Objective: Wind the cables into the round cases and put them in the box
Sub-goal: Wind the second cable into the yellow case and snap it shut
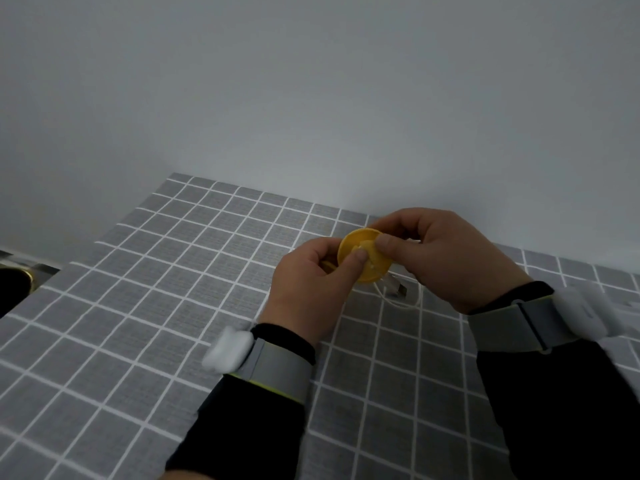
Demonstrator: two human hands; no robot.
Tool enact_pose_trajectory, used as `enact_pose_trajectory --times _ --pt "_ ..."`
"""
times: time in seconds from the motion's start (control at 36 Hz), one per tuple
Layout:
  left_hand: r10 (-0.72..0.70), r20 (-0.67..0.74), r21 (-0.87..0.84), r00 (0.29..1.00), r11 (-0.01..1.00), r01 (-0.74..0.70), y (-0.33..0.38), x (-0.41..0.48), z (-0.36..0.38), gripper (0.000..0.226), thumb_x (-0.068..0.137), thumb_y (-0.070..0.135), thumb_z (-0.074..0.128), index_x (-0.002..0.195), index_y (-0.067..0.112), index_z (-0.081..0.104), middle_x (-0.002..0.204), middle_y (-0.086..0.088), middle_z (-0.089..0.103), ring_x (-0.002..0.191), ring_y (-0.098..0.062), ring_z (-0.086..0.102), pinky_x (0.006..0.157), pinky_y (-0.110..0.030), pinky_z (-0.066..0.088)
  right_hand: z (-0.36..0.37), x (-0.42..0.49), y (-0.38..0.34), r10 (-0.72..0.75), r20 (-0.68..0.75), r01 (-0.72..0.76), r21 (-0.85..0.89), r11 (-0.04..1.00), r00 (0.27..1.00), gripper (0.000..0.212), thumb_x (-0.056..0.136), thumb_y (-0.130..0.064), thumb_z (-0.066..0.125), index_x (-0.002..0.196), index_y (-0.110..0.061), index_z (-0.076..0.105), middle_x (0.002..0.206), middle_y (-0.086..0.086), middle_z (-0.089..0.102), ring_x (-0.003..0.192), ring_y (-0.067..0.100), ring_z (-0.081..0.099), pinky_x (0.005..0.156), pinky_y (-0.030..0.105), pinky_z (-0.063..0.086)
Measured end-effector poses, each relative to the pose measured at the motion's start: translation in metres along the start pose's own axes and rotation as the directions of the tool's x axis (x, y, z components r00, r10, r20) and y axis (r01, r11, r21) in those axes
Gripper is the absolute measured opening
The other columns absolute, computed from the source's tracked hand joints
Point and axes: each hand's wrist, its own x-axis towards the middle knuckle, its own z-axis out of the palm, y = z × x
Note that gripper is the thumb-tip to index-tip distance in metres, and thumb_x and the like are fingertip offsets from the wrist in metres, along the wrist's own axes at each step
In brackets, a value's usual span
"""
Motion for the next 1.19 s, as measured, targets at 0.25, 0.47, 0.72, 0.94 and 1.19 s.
enact_pose_trajectory --times 0.25,0.47,0.72,0.94,1.19 --pt "-0.064 -0.150 -0.083 0.987 0.995 0.052 -0.005 0.005 0.002 0.011 0.084 0.033 0.075 0.078 0.026 0.068 0.057 0.017 0.063 0.051 0.003 0.054 0.055 -0.019 0.048 0.016 0.003 0.000 0.111 -0.045 -0.104 0.146 0.984 0.993 0.010 0.091 -0.023 0.069 0.100 -0.022 0.073 0.080 0.002 0.074 0.052 0.002 0.058 0.049 0.020 0.048" --pt "-0.116 -0.187 -0.207 0.975 0.975 0.076 -0.002 0.006 -0.001 0.008 0.087 0.027 0.074 0.085 0.020 0.072 0.059 0.013 0.064 0.051 0.006 0.056 0.050 -0.011 0.044 0.035 0.005 0.001 0.181 -0.042 -0.158 0.320 0.934 0.983 0.007 0.090 -0.018 0.072 0.095 -0.015 0.075 0.079 0.002 0.078 0.067 0.007 0.069 0.066 0.025 0.055" --pt "-0.070 0.033 -0.411 0.997 0.908 0.077 0.003 0.003 0.000 0.032 0.085 0.018 0.075 0.112 0.032 0.064 0.070 0.003 0.070 0.070 -0.009 0.067 0.065 -0.028 0.058 0.001 -0.001 -0.012 -0.032 -0.103 0.030 -0.021 0.999 0.994 0.009 0.086 -0.028 0.075 0.094 -0.026 0.078 0.079 -0.011 0.076 0.075 0.000 0.071 0.074 0.020 0.055" --pt "-0.080 0.078 -0.464 0.994 0.880 0.107 0.002 0.003 0.001 0.018 0.083 0.018 0.074 0.100 0.015 0.069 0.086 -0.003 0.078 0.080 -0.021 0.075 0.065 -0.036 0.059 -0.003 -0.003 -0.018 -0.107 -0.054 0.091 -0.236 0.967 0.993 0.014 0.084 -0.042 0.072 0.096 -0.035 0.076 0.082 -0.022 0.071 0.079 -0.004 0.065 0.071 0.015 0.047" --pt "-0.140 -0.095 -0.376 0.986 0.922 0.094 -0.006 0.008 -0.001 0.021 0.088 0.025 0.073 0.104 0.013 0.070 0.086 -0.001 0.077 0.079 -0.013 0.074 0.065 -0.030 0.060 0.031 0.006 -0.006 -0.018 -0.257 0.000 -0.068 0.998 0.966 0.018 0.082 -0.045 0.075 0.088 -0.028 0.074 0.080 -0.011 0.069 0.078 0.004 0.065 0.068 0.020 0.049"
